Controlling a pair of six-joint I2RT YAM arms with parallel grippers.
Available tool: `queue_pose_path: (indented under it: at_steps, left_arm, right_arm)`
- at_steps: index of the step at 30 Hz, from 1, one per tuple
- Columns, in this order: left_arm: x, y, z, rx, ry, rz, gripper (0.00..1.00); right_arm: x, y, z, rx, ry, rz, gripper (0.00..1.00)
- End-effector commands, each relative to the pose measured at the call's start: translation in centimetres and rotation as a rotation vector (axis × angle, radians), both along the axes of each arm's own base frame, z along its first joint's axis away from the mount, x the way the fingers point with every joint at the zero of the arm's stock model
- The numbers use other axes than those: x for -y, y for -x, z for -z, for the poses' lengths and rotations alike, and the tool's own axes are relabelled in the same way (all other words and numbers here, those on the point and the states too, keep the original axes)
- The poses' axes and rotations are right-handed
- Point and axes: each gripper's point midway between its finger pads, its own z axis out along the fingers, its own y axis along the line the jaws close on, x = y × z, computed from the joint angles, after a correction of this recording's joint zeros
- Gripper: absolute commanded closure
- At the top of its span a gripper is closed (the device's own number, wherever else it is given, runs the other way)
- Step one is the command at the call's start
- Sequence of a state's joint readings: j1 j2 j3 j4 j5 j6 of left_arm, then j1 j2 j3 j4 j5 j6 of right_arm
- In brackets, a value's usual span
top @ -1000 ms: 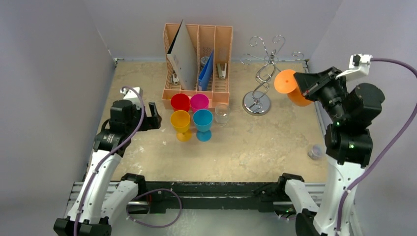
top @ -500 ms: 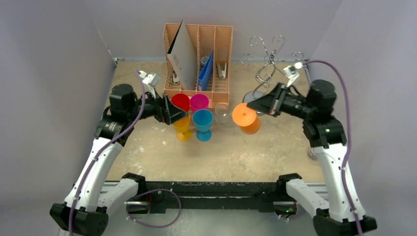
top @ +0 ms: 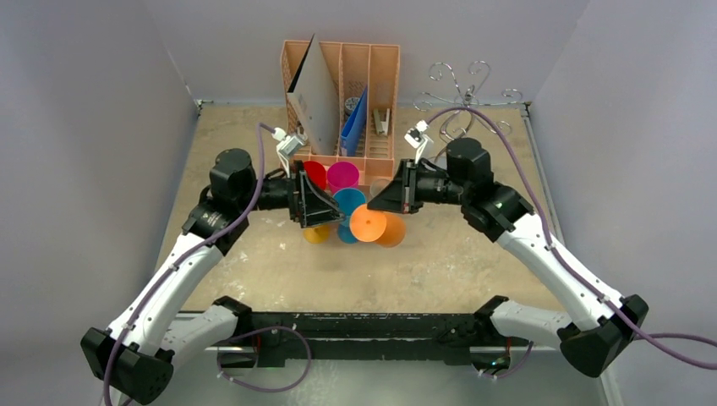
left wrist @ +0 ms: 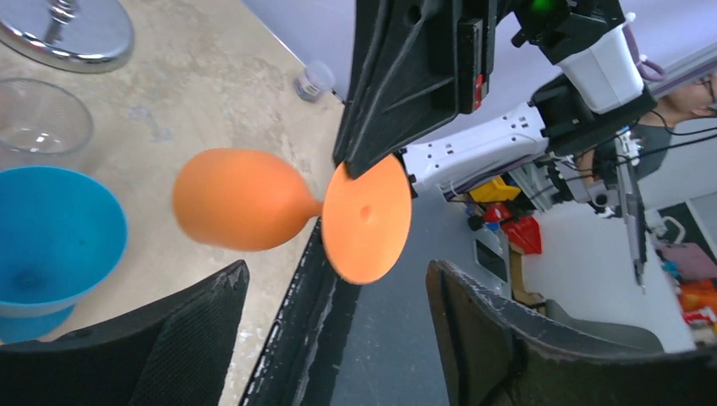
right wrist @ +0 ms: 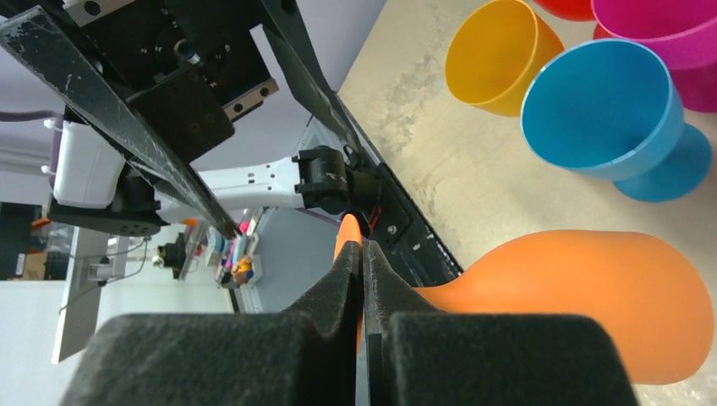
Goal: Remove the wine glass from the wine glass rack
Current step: Place the wine glass at the center of the board.
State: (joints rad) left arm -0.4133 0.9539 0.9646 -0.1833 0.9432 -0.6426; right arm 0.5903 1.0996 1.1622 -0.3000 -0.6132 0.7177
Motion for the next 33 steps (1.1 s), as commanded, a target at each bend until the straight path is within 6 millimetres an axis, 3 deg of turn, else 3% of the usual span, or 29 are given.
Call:
queue_pose_path:
  at_steps: [1, 7, 14, 19, 22, 27, 33]
  left_arm:
    - [0.9, 0.7, -0.4, -0.015, 0.027, 0.056, 0.28]
    - [2.8, 2.0, 0.0, -0.023, 0.040, 0.131, 0.43]
    - [2.8, 1.9, 0.7, -0.009, 0.018, 0.114, 0.73]
    - [2.8, 1.9, 0.9, -0.006, 0.009, 0.129, 1.00]
    - [2.7, 1.9, 0.9, 0.011, 0.004, 0.118, 1.00]
    - [2.5, 2.0, 0.3, 0.045, 0.008, 0.113, 1.00]
    - [2.3, 2.2, -0.5, 0.072, 0.022, 0.108, 1.00]
  right_arm:
    - [-1.8, -0.6, -2.3, 0.158, -0.057, -0.009, 1.00]
    - [-3.2, -0.8, -2.6, 0.182, -0.084, -0.041, 1.00]
    - [-3.6, -0.8, -2.6, 0.197, -0.099, -0.051, 1.00]
    - [-3.9, -0.8, -2.6, 0.188, -0.112, -0.064, 1.00]
    - [-3.9, -0.9, -2.4, 0.183, -0.110, -0.060, 0.98]
    - [-3.5, -0.6, -1.8, 0.163, -0.091, -0.049, 0.66]
    - [-2.7, 1.0, -0.9, 0.111, -0.077, -0.071, 0.57]
